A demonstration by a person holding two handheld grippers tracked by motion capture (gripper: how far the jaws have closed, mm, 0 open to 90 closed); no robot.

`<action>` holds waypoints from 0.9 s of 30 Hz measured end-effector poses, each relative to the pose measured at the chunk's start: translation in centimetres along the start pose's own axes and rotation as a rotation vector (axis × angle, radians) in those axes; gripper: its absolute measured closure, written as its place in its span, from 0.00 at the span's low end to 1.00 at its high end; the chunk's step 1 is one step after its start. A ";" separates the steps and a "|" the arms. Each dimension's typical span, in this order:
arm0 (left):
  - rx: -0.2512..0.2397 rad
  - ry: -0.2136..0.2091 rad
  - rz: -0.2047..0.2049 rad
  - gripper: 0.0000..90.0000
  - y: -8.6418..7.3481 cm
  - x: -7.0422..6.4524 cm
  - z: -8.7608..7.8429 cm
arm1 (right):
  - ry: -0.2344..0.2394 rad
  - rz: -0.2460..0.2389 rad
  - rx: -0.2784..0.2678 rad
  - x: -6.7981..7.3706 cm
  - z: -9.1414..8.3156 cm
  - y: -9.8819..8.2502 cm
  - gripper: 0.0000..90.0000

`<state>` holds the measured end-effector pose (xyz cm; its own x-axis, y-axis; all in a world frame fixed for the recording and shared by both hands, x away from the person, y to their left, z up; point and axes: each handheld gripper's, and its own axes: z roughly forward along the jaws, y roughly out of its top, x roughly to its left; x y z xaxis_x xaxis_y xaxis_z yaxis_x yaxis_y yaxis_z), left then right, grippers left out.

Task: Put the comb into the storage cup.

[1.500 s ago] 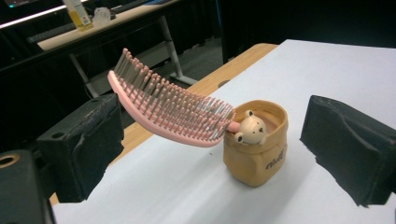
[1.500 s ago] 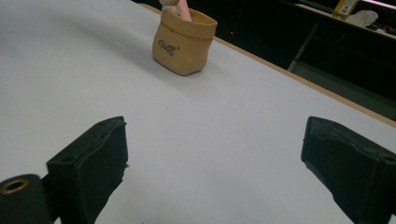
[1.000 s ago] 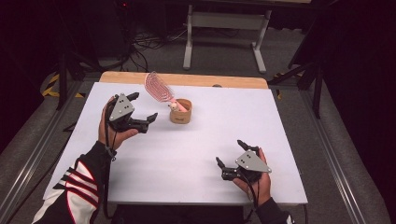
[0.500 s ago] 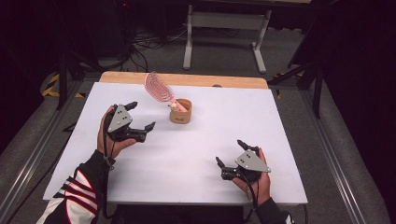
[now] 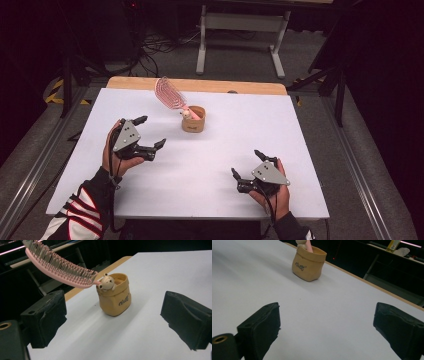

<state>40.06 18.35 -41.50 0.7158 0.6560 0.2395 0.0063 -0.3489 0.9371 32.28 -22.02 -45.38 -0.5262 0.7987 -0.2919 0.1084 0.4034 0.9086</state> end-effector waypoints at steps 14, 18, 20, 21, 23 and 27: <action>-0.006 -0.056 0.042 0.08 0.2 -2.4 -1.2 | 0.000 -0.005 -0.005 0.0 -0.1 0.1 0.09; -0.013 -0.070 0.054 0.08 0.2 -3.2 -1.6 | 0.003 -0.006 -0.004 0.0 -0.2 0.0 0.09; -0.011 -0.072 0.065 0.08 0.2 -3.3 -1.7 | 0.003 -0.007 -0.004 0.0 -0.2 0.0 0.09; -0.011 -0.073 0.063 0.08 0.2 -3.4 -1.7 | 0.004 -0.007 -0.005 0.0 -0.2 0.1 0.09; -0.012 -0.077 0.060 0.08 0.2 -3.6 -1.9 | 0.004 -0.011 -0.005 0.1 -0.2 0.1 0.09; -0.016 -0.087 0.066 0.08 0.2 -3.8 -2.5 | 0.002 -0.012 -0.008 0.1 -0.2 0.1 0.09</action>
<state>35.58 17.44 -41.58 0.7720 0.5714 0.2785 -0.0534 -0.3783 0.9241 32.04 -22.01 -45.26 -0.5291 0.7929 -0.3024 0.0949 0.4094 0.9074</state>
